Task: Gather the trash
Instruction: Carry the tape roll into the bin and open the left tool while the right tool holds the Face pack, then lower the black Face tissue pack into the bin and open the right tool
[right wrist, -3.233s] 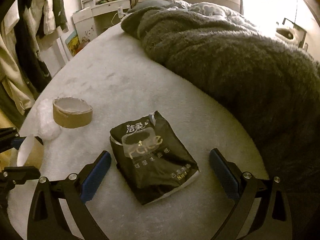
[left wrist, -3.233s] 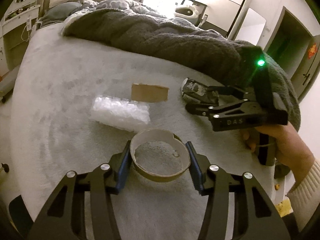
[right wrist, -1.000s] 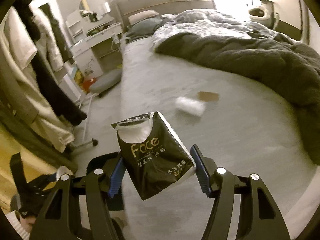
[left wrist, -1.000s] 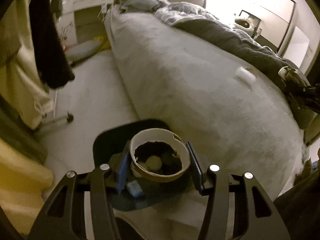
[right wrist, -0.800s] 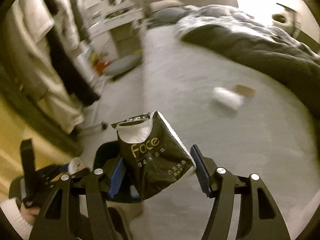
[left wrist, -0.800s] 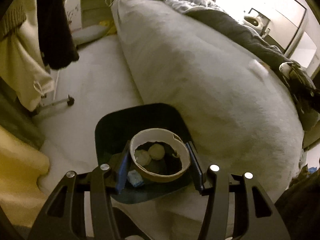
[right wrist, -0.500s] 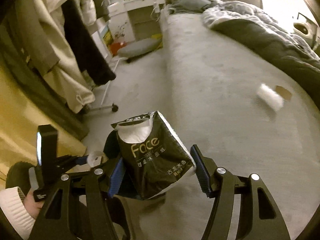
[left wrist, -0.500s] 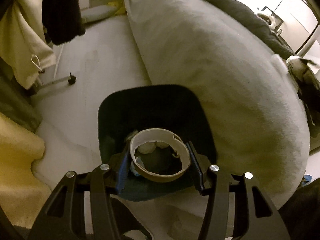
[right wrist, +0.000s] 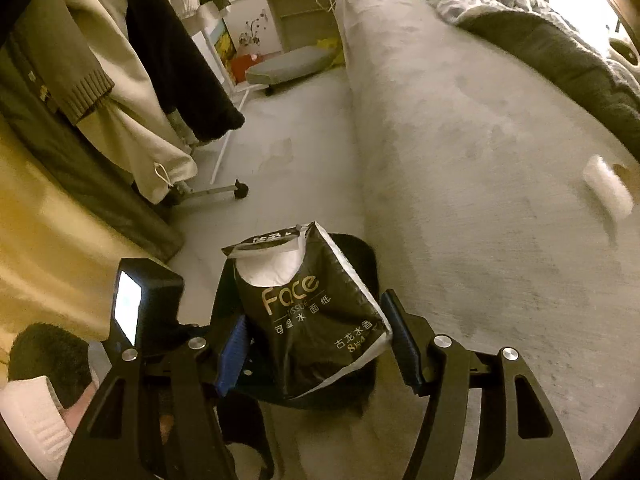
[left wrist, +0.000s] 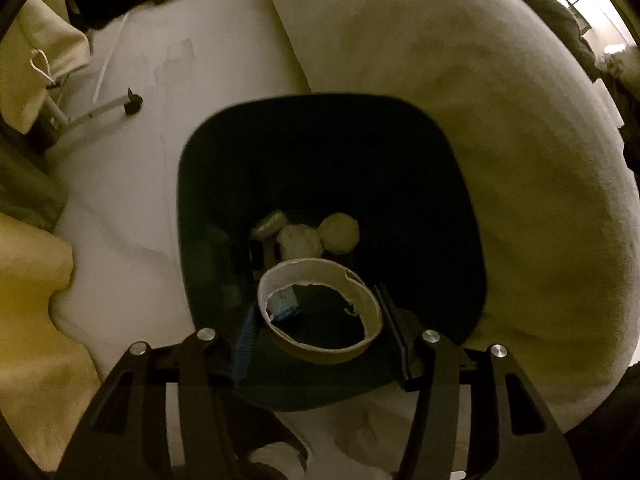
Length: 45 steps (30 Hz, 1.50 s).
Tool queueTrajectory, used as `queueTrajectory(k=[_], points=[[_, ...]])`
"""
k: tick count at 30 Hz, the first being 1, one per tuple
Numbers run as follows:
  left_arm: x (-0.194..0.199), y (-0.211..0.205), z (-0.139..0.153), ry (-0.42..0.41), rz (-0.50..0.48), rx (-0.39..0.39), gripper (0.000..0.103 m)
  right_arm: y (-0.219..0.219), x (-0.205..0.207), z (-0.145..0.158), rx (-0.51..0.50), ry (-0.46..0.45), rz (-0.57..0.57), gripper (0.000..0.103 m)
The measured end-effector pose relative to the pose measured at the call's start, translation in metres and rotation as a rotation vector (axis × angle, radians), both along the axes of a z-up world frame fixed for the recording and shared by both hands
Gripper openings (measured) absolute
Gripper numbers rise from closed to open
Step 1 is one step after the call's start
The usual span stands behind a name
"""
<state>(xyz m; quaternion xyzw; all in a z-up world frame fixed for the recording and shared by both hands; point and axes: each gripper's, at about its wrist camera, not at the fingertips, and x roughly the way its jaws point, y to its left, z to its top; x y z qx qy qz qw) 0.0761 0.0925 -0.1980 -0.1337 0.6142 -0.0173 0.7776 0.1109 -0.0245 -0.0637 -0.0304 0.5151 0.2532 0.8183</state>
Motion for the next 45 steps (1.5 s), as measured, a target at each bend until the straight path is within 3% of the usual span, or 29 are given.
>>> queueTrajectory(k=[7, 14, 20, 27, 39, 41, 43, 45], points=[[0.001, -0.001, -0.008, 0.01, -0.054, 0.016, 0.076, 0.016, 0.007, -0.017, -0.031, 0.036, 0.019, 0.064], [-0.007, 0.016, 0.008, -0.028, -0.033, 0.019, 0.08, 0.023, 0.014, -0.026, -0.053, 0.045, 0.005, 0.064], [-0.022, 0.034, 0.041, -0.105, 0.002, 0.024, 0.081, 0.03, 0.016, -0.033, -0.055, 0.058, 0.004, 0.064], [-0.057, 0.041, 0.1, -0.27, -0.025, 0.042, 0.081, 0.041, 0.013, -0.045, -0.067, 0.079, 0.027, 0.064], [-0.107, 0.051, 0.152, -0.395, 0.02, 0.059, 0.081, 0.072, -0.002, -0.071, -0.171, 0.109, 0.133, 0.064], [-0.111, 0.053, 0.159, -0.407, 0.032, 0.054, 0.081, 0.075, -0.005, -0.074, -0.184, 0.117, 0.153, 0.068], [-0.115, 0.053, 0.164, -0.417, 0.038, 0.049, 0.084, 0.077, -0.008, -0.074, -0.183, 0.119, 0.166, 0.086], [-0.119, 0.052, 0.17, -0.423, 0.051, 0.05, 0.085, 0.079, -0.011, -0.071, -0.201, 0.09, 0.165, 0.094]])
